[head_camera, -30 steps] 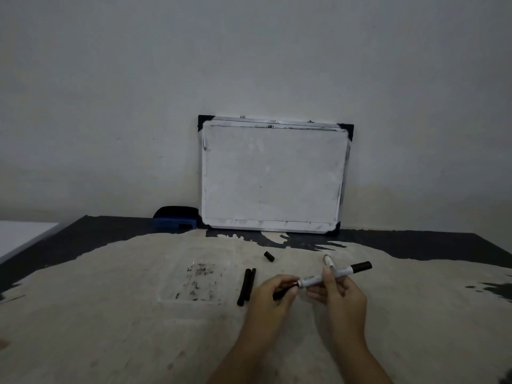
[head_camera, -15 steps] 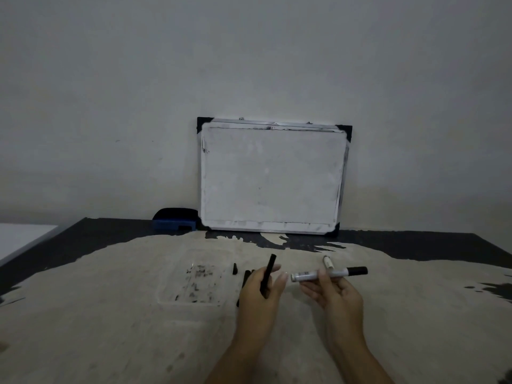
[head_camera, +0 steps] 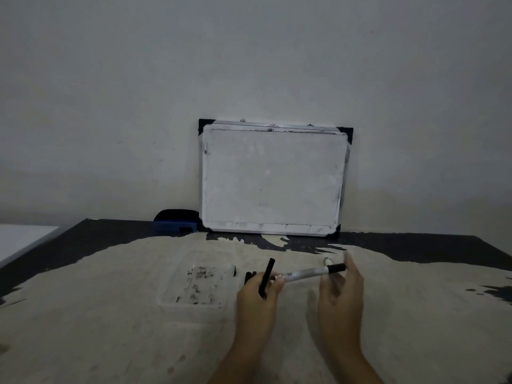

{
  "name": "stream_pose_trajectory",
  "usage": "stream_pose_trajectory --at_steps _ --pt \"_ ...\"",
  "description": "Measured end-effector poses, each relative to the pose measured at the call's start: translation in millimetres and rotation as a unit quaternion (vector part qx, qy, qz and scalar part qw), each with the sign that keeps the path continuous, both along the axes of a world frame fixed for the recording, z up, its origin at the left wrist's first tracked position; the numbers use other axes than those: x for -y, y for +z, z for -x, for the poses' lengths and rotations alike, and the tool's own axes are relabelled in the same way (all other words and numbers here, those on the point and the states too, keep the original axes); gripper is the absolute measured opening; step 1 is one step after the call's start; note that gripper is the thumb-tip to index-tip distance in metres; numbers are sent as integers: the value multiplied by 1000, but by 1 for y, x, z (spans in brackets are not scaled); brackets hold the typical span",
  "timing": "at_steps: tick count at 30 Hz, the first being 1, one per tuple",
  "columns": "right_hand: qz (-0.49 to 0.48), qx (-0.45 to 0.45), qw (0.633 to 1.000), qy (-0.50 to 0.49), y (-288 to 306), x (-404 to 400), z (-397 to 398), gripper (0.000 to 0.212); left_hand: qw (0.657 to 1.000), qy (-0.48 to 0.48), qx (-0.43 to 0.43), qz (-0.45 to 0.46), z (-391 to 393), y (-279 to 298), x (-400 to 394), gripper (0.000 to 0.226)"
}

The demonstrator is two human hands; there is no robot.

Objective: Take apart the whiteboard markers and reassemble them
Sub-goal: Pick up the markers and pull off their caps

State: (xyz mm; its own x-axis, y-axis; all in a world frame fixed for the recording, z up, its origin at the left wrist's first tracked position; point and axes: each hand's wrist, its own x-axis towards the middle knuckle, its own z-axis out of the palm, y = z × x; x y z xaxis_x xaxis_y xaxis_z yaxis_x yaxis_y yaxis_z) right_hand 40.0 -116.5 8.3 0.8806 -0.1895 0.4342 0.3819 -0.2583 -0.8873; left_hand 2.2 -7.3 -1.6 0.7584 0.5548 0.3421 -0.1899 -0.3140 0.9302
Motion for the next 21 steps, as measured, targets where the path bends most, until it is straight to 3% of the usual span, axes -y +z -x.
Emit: stream_pose_trajectory --at_steps 3,7,12,15,18,21 --pt "108 63 992 9 -8 1 -4 41 1000 4 2 8 1 3 1 6" --pt "124 77 989 -19 -9 5 -10 21 1000 -15 4 -10 1 15 -1 7" --pt "130 117 984 -29 -13 8 -15 19 992 -60 -25 -111 1 50 -20 24" --pt "129 125 983 -32 -12 6 -13 15 985 -10 -54 -166 6 65 -50 35" --pt "143 120 982 -34 -15 6 -15 13 974 107 -81 -184 14 65 -79 29" --pt "153 113 981 -39 -17 7 -17 14 930 241 -162 -225 20 53 -96 33"
